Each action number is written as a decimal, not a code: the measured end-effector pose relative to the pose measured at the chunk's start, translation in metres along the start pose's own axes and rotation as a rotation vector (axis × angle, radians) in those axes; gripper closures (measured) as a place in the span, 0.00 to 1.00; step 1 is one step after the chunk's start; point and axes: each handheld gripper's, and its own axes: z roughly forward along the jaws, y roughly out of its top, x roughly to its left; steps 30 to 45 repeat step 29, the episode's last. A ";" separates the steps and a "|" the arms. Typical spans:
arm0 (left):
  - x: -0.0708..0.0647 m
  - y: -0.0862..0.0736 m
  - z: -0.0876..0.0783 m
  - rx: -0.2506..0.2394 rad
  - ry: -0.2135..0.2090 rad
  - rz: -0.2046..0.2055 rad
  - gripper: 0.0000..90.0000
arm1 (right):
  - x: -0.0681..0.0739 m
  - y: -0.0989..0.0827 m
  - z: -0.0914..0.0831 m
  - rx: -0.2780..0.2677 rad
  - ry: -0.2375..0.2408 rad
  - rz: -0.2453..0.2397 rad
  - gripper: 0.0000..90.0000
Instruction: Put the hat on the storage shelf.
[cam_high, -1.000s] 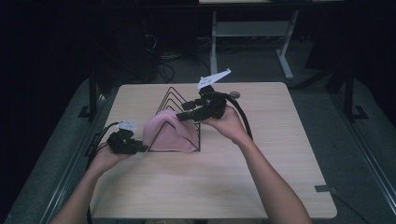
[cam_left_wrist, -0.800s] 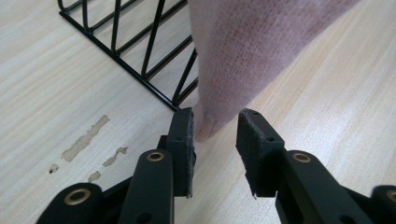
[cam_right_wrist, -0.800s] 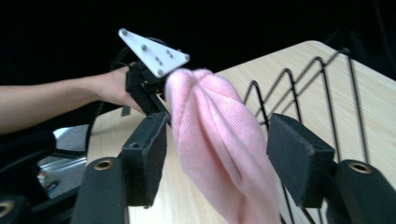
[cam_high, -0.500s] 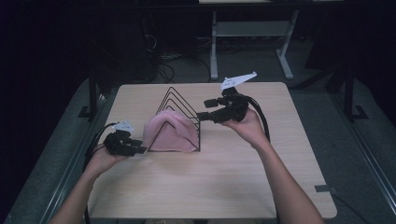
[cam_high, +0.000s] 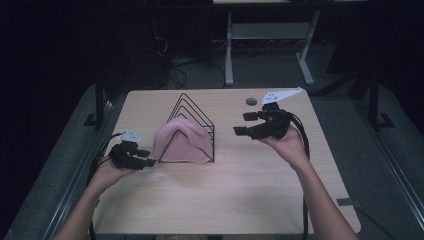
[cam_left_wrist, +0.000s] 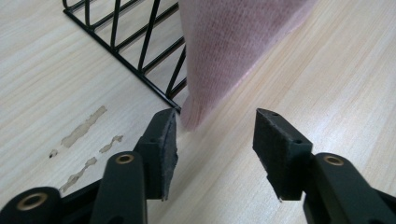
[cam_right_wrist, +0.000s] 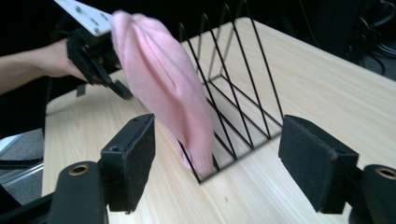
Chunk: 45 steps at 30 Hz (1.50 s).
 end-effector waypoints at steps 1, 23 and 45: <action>0.000 -0.001 -0.001 -0.003 0.002 -0.004 0.51 | -0.003 -0.009 -0.006 -0.004 -0.019 0.013 0.28; -0.016 -0.020 -0.012 -0.068 0.026 -0.035 0.39 | -0.011 -0.100 -0.052 0.036 -0.160 0.112 0.24; -0.030 -0.037 -0.016 -0.125 0.042 -0.074 0.37 | 0.012 -0.151 -0.070 0.002 -0.220 0.156 0.22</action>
